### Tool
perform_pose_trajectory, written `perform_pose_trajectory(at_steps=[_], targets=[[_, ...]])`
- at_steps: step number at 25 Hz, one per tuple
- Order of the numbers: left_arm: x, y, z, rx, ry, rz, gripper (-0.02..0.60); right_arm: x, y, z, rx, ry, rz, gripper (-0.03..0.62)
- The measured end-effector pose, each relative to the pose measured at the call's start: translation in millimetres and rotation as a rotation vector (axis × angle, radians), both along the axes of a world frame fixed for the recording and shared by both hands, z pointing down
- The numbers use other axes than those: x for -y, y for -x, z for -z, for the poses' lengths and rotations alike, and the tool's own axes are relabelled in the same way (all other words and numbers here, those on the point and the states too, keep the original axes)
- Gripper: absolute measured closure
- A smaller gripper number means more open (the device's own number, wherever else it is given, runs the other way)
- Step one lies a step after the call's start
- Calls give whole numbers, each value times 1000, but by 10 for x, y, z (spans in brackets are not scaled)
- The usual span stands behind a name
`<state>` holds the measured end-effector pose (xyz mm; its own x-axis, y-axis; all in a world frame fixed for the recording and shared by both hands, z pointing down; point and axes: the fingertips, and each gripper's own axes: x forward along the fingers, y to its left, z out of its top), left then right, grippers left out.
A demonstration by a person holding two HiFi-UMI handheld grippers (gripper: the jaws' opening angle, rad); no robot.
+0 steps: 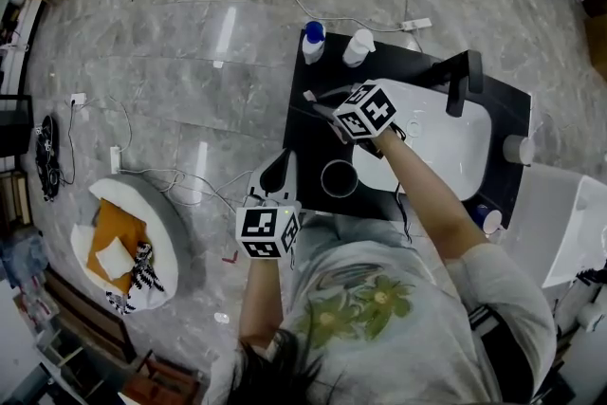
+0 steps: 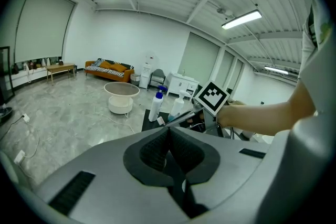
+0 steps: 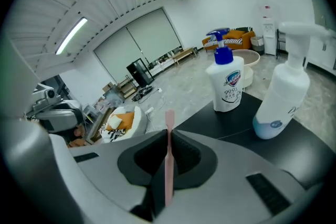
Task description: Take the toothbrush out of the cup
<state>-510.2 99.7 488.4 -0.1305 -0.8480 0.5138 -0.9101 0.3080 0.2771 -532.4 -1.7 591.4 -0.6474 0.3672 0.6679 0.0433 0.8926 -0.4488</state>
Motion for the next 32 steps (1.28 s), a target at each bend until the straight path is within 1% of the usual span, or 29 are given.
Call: perform_pose_trajectory(at_steps=[3, 7, 11, 15, 24, 28, 32], targets=[[15, 69, -72, -5, 11, 3, 563, 35, 78, -152, -6, 18, -29, 539], [79, 143, -162, -4, 19, 3, 563, 88, 170, -399, -29, 21, -38, 539], [125, 152, -217, -12, 16, 5, 563, 121, 213, -588, -56, 46, -62, 539], [145, 131, -283, -22, 18, 7, 563, 134, 205, -722, -79, 50, -79, 539], [119, 126, -343, -26, 29, 9, 563, 124, 208, -797, -91, -6, -79, 539], [117, 107, -348, -28, 27, 8, 563, 126, 197, -821, -111, -6, -77, 537], [112, 78, -343, -29, 22, 5, 563, 122, 194, -801, -111, -4, -71, 537]])
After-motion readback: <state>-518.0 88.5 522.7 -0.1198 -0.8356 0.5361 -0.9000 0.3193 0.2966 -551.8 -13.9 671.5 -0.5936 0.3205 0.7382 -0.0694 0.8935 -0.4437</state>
